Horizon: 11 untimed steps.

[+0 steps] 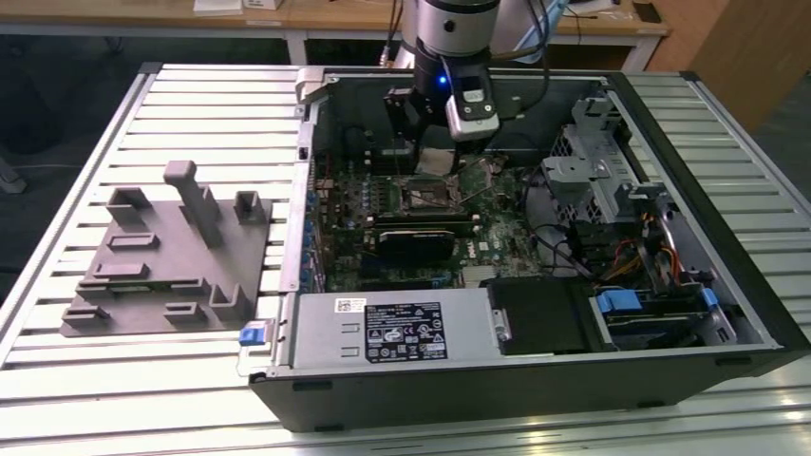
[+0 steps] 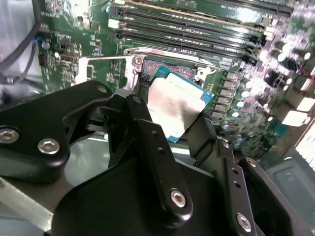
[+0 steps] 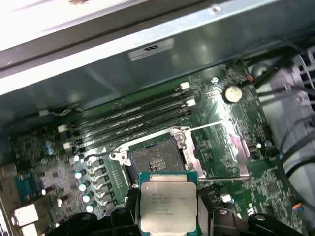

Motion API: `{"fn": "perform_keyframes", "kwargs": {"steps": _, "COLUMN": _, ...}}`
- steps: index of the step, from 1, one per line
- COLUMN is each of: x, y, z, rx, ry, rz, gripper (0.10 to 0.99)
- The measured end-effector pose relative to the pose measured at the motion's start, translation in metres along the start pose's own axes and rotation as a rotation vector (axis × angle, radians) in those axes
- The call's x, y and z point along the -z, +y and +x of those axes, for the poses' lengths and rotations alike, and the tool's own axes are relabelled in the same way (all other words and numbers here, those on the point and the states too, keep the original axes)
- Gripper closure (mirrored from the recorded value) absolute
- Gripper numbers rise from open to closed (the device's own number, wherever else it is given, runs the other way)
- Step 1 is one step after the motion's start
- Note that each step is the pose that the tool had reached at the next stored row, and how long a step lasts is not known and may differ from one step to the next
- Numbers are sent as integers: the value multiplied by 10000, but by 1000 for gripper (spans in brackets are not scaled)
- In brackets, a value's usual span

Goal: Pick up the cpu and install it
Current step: 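Place the cpu into insertion slot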

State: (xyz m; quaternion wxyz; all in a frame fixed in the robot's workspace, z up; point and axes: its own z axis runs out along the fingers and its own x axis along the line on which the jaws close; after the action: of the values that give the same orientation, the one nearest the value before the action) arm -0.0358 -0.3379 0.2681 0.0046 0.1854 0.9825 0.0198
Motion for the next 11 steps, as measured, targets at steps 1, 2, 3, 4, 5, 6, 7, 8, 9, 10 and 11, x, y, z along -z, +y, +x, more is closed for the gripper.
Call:
{"fn": "perform_keyframes", "kwargs": {"steps": 1, "x": -1, "y": 0, "z": 0, "rx": -171, "ry": -7, "rz": 0, "gripper": 541}}
{"fn": "perform_keyframes", "kwargs": {"steps": 2, "x": -1, "y": 0, "z": 0, "rx": -359, "ry": -15, "rz": 1, "gripper": 541}}
{"fn": "perform_keyframes", "kwargs": {"steps": 3, "x": -2, "y": 0, "z": 0, "rx": -540, "ry": -22, "rz": 1, "gripper": 541}}
{"fn": "perform_keyframes", "kwargs": {"steps": 4, "x": -3, "y": 0, "z": 0, "rx": -719, "ry": -29, "rz": 1, "gripper": 541}}
{"fn": "perform_keyframes", "kwargs": {"steps": 5, "x": -5, "y": 0, "z": 0, "rx": -899, "ry": -37, "rz": 1, "gripper": 541}}
{"fn": "perform_keyframes", "kwargs": {"steps": 6, "x": -6, "y": 0, "z": 0, "rx": -1085, "ry": -44, "rz": 2, "gripper": 541}}
{"fn": "perform_keyframes", "kwargs": {"steps": 7, "x": -7, "y": 0, "z": 0, "rx": -1263, "ry": -51, "rz": 2, "gripper": 541}}
{"fn": "perform_keyframes", "kwargs": {"steps": 8, "x": -8, "y": 0, "z": 0, "rx": -1444, "ry": -59, "rz": 2, "gripper": 541}}
{"fn": "perform_keyframes", "kwargs": {"steps": 9, "x": -9, "y": 0, "z": 0, "rx": -1633, "ry": -67, "rz": 2, "gripper": 541}}
{"fn": "perform_keyframes", "kwargs": {"steps": 10, "x": -10, "y": 0, "z": 0, "rx": -1815, "ry": -74, "rz": 3, "gripper": 541}}
{"fn": "perform_keyframes", "kwargs": {"steps": 11, "x": -10, "y": -1, "z": 0, "rx": -1993, "ry": -81, "rz": 4, "gripper": 541}}
